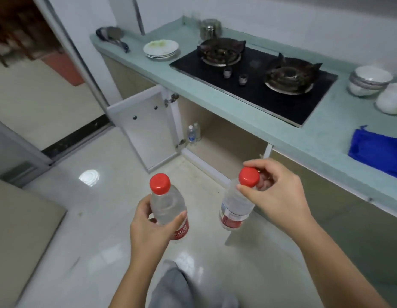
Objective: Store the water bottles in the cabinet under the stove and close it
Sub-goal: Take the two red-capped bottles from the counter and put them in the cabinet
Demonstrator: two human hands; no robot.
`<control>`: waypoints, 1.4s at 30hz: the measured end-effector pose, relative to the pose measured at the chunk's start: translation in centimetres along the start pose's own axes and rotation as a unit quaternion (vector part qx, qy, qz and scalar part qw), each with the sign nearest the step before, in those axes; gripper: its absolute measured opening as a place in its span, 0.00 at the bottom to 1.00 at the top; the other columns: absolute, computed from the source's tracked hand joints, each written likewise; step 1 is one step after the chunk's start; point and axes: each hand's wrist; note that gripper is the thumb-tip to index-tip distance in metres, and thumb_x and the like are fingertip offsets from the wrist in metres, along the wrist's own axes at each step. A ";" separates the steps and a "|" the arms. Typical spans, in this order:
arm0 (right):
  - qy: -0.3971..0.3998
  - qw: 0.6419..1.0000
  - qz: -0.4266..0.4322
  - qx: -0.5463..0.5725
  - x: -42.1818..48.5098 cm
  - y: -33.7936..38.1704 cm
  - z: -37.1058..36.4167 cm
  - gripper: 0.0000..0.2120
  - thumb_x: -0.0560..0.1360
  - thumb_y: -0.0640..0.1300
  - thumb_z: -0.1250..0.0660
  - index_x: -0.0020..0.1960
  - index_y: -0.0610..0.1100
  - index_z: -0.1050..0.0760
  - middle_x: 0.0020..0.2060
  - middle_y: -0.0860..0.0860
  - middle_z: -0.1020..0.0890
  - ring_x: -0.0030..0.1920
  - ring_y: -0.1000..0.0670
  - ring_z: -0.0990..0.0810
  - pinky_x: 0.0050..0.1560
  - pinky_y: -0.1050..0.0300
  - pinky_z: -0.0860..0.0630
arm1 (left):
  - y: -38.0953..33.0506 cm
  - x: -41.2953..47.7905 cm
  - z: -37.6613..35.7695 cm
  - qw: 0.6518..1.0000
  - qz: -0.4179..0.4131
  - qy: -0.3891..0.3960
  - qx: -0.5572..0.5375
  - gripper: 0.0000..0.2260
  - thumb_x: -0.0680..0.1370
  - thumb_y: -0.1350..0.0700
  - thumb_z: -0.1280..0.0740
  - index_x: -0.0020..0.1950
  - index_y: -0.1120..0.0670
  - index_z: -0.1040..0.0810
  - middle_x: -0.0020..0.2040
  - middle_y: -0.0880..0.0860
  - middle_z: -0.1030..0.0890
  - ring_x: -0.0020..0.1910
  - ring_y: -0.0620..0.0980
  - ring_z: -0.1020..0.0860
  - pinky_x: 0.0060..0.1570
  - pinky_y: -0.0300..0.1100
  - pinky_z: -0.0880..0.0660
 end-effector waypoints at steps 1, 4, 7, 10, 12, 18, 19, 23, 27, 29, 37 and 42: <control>0.002 1.000 -0.004 -0.003 0.9 0.1 -1.2 0.16 0.62 0.37 0.25 0.46 0.51 0.23 0.41 0.59 0.21 0.40 0.66 0.26 0.40 0.77 0.32 | 0.4 1.0 0.5 1.000 0.005 -0.002 -0.003 0.25 0.61 0.59 0.21 0.54 0.48 0.27 0.49 0.44 0.21 0.50 0.42 0.23 0.43 0.34 0.29; 0.006 1.000 -0.018 -0.018 3.7 0.2 -4.9 0.16 0.62 0.38 0.25 0.46 0.51 0.23 0.40 0.60 0.22 0.40 0.64 0.26 0.40 0.77 0.31 | 1.6 4.9 1.9 1.000 0.019 0.006 -0.004 0.25 0.61 0.59 0.21 0.54 0.48 0.27 0.49 0.42 0.22 0.50 0.40 0.24 0.43 0.33 0.30; 0.004 0.999 -0.026 -0.046 6.4 0.6 -8.8 0.16 0.62 0.39 0.25 0.45 0.53 0.24 0.41 0.61 0.22 0.43 0.61 0.25 0.41 0.74 0.30 | 2.7 9.7 3.4 0.999 0.024 0.027 0.006 0.26 0.61 0.58 0.21 0.54 0.47 0.28 0.50 0.41 0.22 0.50 0.41 0.24 0.43 0.33 0.30; -0.008 0.997 -0.043 -0.070 9.7 1.3 -12.7 0.16 0.63 0.39 0.25 0.45 0.53 0.25 0.40 0.62 0.23 0.43 0.59 0.24 0.43 0.68 0.29 | 3.6 15.1 4.8 0.998 0.034 0.050 0.016 0.27 0.60 0.57 0.21 0.55 0.46 0.28 0.50 0.41 0.22 0.50 0.42 0.24 0.43 0.34 0.29; -0.013 0.996 -0.045 -0.072 11.0 1.5 -14.1 0.16 0.63 0.39 0.25 0.45 0.53 0.25 0.40 0.63 0.24 0.43 0.59 0.24 0.45 0.65 0.28 | 3.6 17.3 5.0 0.998 0.035 0.057 0.020 0.27 0.60 0.57 0.21 0.55 0.46 0.28 0.50 0.40 0.23 0.50 0.43 0.24 0.43 0.33 0.30; -0.026 0.995 -0.069 -0.066 18.2 0.6 -18.2 0.18 0.63 0.39 0.25 0.45 0.56 0.25 0.39 0.64 0.23 0.41 0.61 0.23 0.41 0.74 0.29 | 3.9 25.2 3.9 0.995 0.064 0.072 0.025 0.27 0.63 0.58 0.22 0.56 0.47 0.30 0.49 0.42 0.25 0.47 0.46 0.25 0.30 0.24 0.30; -0.017 0.995 -0.066 -0.071 19.6 0.3 -18.7 0.18 0.63 0.39 0.25 0.45 0.56 0.26 0.39 0.64 0.23 0.41 0.60 0.22 0.41 0.74 0.28 | 4.1 26.4 3.5 0.994 0.073 0.075 0.029 0.27 0.62 0.57 0.22 0.57 0.48 0.30 0.49 0.43 0.24 0.49 0.47 0.25 0.34 0.26 0.30; 0.024 0.994 -0.068 -0.078 25.6 -2.1 -20.9 0.18 0.62 0.41 0.24 0.48 0.52 0.24 0.42 0.57 0.21 0.41 0.54 0.22 0.42 0.80 0.31 | 5.2 31.3 0.8 0.990 0.118 0.061 0.041 0.28 0.63 0.54 0.22 0.57 0.46 0.31 0.51 0.44 0.25 0.52 0.49 0.25 0.48 0.39 0.28; 0.085 0.990 -0.046 -0.105 31.4 -4.9 -22.8 0.19 0.62 0.42 0.24 0.52 0.46 0.23 0.45 0.50 0.19 0.44 0.54 0.25 0.41 0.85 0.35 | 5.0 36.2 -2.4 0.989 0.138 0.023 0.043 0.28 0.63 0.56 0.23 0.59 0.49 0.30 0.51 0.45 0.25 0.48 0.47 0.25 0.36 0.28 0.31; 0.110 0.984 -0.026 -0.139 33.9 -6.3 -24.0 0.20 0.62 0.44 0.23 0.53 0.44 0.24 0.47 0.49 0.19 0.45 0.55 0.27 0.36 0.82 0.36 | 5.3 38.7 -3.9 0.988 0.151 0.011 0.029 0.27 0.63 0.57 0.22 0.57 0.47 0.30 0.49 0.42 0.24 0.45 0.43 0.24 0.31 0.25 0.30; 0.145 0.979 -0.034 -0.138 43.0 -13.2 -31.3 0.19 0.64 0.42 0.25 0.53 0.42 0.23 0.46 0.49 0.20 0.45 0.53 0.24 0.43 0.71 0.33 | 10.0 49.1 -9.1 0.985 0.164 0.028 0.038 0.27 0.63 0.56 0.22 0.55 0.45 0.32 0.47 0.37 0.26 0.45 0.36 0.26 0.43 0.26 0.31; 0.130 0.977 -0.109 -0.129 47.0 -19.4 -37.8 0.19 0.64 0.42 0.25 0.54 0.45 0.24 0.50 0.49 0.20 0.48 0.52 0.24 0.47 0.62 0.28 | 16.9 56.1 -11.6 0.980 0.185 0.051 0.047 0.26 0.64 0.55 0.23 0.54 0.44 0.33 0.47 0.42 0.26 0.47 0.45 0.26 0.50 0.39 0.29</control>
Point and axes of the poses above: each hand's wrist, its own x-axis towards the middle knuckle, its own z-axis out of the back of the hand, y = z × x
